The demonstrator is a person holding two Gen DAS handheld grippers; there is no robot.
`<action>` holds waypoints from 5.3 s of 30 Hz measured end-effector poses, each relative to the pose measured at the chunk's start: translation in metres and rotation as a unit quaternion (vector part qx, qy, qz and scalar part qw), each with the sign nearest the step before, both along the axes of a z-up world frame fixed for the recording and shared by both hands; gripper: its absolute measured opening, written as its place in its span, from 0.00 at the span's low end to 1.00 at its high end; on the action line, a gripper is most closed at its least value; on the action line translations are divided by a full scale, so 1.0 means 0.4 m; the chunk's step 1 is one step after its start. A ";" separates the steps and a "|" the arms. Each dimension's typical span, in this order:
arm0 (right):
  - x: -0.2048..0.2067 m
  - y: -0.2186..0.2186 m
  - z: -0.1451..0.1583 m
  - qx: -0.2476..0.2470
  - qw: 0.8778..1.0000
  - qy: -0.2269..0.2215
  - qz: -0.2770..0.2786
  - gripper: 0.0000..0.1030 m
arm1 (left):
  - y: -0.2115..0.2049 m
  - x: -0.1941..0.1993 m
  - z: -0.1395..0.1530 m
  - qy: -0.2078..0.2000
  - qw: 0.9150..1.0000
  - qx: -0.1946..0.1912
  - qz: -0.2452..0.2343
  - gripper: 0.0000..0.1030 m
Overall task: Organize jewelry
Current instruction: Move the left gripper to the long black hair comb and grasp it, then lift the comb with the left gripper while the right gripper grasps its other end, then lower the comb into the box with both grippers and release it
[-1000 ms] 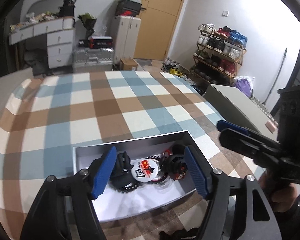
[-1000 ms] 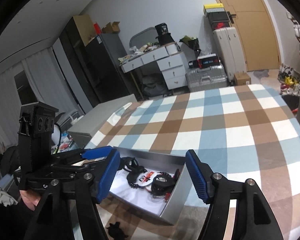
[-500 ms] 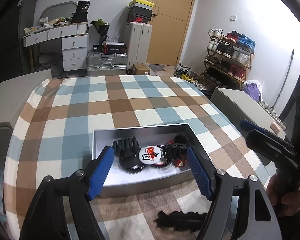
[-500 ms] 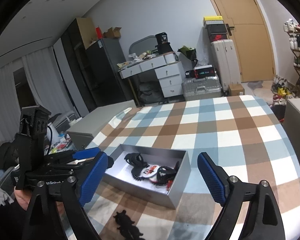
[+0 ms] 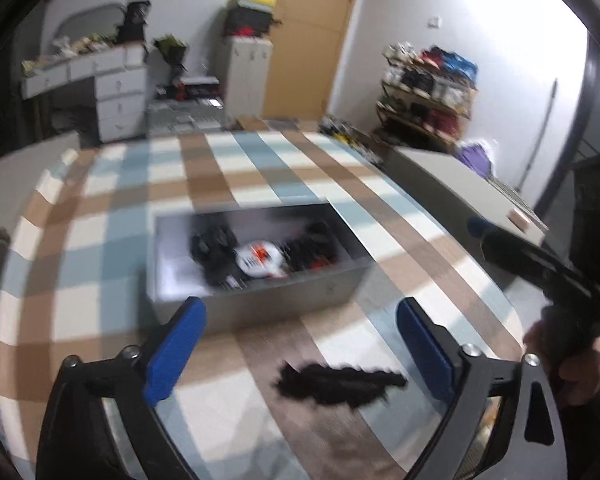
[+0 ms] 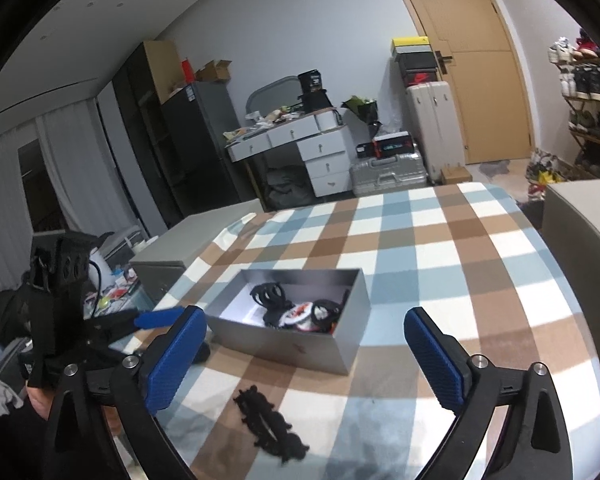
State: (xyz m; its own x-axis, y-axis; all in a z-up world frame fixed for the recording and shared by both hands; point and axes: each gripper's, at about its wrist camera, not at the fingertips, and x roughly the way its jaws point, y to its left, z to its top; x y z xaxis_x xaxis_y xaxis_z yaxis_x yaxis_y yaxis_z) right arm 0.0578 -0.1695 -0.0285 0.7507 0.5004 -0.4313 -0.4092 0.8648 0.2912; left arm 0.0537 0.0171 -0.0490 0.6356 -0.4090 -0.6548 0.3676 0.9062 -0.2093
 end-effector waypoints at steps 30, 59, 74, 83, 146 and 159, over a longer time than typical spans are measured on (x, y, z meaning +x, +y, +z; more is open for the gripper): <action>-0.061 -0.095 -0.108 0.019 0.998 0.056 -0.034 0.98 | -0.135 -0.038 -0.159 0.048 0.986 0.148 -0.058 0.98; -0.051 0.101 -0.178 -0.044 0.991 0.113 0.054 0.98 | 0.014 -0.107 -0.125 0.051 0.996 0.060 -0.034 0.89; -0.002 0.276 -0.225 -0.200 0.960 0.113 0.159 0.79 | 0.058 -0.128 -0.148 0.059 0.994 0.048 -0.074 0.89; -0.013 0.329 -0.242 -0.257 0.939 0.088 0.210 0.33 | 0.068 -0.131 -0.151 0.055 0.994 0.053 -0.082 0.89; 0.203 0.083 0.011 0.034 0.991 -0.031 0.126 0.17 | 0.084 0.178 0.042 -0.027 0.996 -0.060 0.056 0.89; 0.265 0.099 -0.065 0.018 0.990 0.020 0.138 0.17 | 0.059 0.187 -0.007 0.005 0.999 -0.041 0.035 0.89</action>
State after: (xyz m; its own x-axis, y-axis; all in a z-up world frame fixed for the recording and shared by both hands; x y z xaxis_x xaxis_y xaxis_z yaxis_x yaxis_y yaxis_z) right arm 0.1637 -0.1298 -0.0544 0.5660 0.6992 -0.4369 -0.6158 0.7109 0.3399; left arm 0.1284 0.0406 -0.0517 0.6581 -0.4162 -0.6275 0.3013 0.9093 -0.2871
